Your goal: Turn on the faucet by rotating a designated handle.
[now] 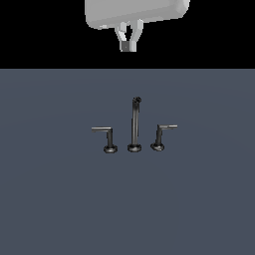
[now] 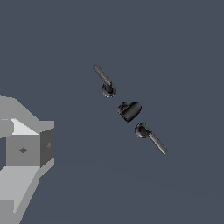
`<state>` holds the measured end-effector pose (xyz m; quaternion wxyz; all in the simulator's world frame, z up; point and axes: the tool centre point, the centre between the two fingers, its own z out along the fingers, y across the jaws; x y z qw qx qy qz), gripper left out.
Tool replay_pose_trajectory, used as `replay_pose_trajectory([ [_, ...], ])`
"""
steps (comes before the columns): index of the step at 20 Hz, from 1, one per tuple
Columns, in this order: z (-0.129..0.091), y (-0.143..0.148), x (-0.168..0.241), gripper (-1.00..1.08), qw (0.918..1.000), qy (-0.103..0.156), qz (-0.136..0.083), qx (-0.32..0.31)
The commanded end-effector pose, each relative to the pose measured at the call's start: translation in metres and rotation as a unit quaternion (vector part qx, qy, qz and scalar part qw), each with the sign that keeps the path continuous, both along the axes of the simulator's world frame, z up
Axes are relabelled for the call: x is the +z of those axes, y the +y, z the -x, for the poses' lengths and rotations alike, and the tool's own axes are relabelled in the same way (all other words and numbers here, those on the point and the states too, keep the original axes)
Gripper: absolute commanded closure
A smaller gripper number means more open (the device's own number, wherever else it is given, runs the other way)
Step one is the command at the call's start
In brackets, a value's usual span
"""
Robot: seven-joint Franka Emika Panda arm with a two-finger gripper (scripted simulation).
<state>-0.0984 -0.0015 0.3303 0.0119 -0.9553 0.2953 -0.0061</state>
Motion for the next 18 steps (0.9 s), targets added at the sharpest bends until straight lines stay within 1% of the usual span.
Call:
replay_pose_trajectory([
  [1, -0.015, -0.005, -0.018, 1.08, 0.9995, 0.0, 0.0, -0.031],
  [6, -0.043, -0.018, -0.051, 1.08, 0.9958, 0.002, 0.001, -0.092],
  [10, -0.064, -0.031, -0.079, 1.08, 0.9901, 0.004, 0.001, -0.14],
  [14, -0.084, -0.047, -0.106, 1.08, 0.982, 0.005, 0.002, -0.189],
  [18, -0.103, -0.065, -0.135, 1.08, 0.9711, 0.007, 0.003, -0.239],
])
